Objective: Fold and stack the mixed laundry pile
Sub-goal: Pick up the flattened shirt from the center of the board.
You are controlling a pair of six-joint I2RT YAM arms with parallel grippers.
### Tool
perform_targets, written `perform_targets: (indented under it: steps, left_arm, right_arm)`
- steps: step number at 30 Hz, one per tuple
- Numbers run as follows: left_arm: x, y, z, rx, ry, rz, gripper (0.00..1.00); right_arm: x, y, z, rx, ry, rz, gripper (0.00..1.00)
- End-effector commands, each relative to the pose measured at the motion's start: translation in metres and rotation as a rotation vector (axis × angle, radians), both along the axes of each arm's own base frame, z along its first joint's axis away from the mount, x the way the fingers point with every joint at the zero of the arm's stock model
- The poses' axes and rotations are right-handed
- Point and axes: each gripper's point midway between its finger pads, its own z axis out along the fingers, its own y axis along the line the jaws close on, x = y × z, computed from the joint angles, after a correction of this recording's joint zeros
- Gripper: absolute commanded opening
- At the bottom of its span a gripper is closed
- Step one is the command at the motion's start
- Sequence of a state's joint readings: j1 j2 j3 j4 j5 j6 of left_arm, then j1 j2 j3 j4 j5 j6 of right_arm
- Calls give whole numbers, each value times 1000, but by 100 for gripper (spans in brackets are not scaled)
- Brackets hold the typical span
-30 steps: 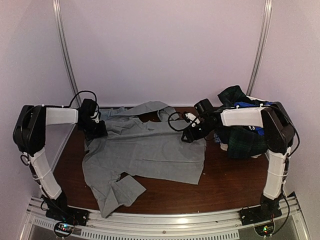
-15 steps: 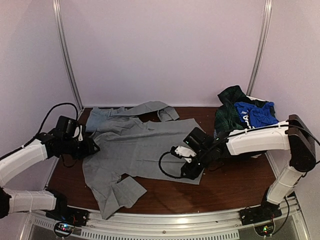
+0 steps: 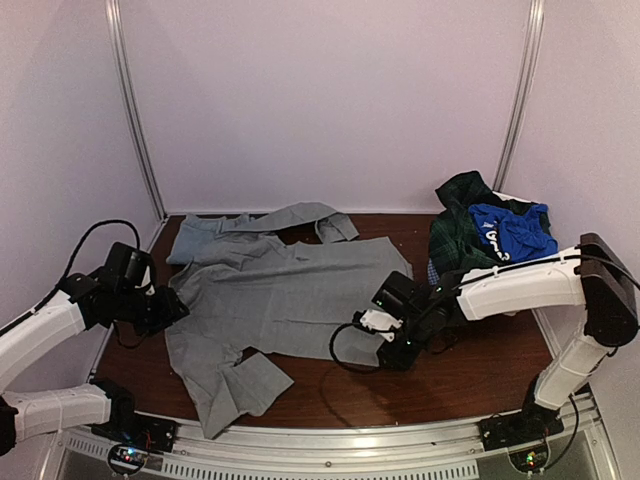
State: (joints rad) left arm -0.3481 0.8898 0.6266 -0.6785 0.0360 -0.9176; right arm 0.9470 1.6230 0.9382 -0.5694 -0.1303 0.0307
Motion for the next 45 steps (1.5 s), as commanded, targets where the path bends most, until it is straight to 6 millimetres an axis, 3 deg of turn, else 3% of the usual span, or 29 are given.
perform_targets:
  steps: [1, 13, 18, 21, 30, 38, 45]
  left_arm:
    - [-1, 10, 0, 21, 12, 76, 51]
    - [-7, 14, -11, 14, 53, 122, 51]
    - [-25, 27, -28, 57, 152, 193, 49]
    - [-39, 32, -44, 70, 217, 221, 45]
    - [-64, 36, -74, 75, 312, 233, 42]
    - [-77, 29, -88, 81, 372, 223, 41]
    - [-70, 20, -97, 33, 362, 232, 38]
  right_arm:
    - [-8, 2, 3, -13, 9, 20, 40]
    - [-12, -3, -29, -145, 47, 13, 31]
    - [-20, -2, -37, -185, 45, 39, 9]
    - [-14, -1, -29, -193, 13, 36, 0]
    - [10, 9, 9, -152, -106, -10, 0]
    - [14, 9, 13, -144, -120, -22, 0]
    - [17, 9, 17, -145, -135, -24, 0]
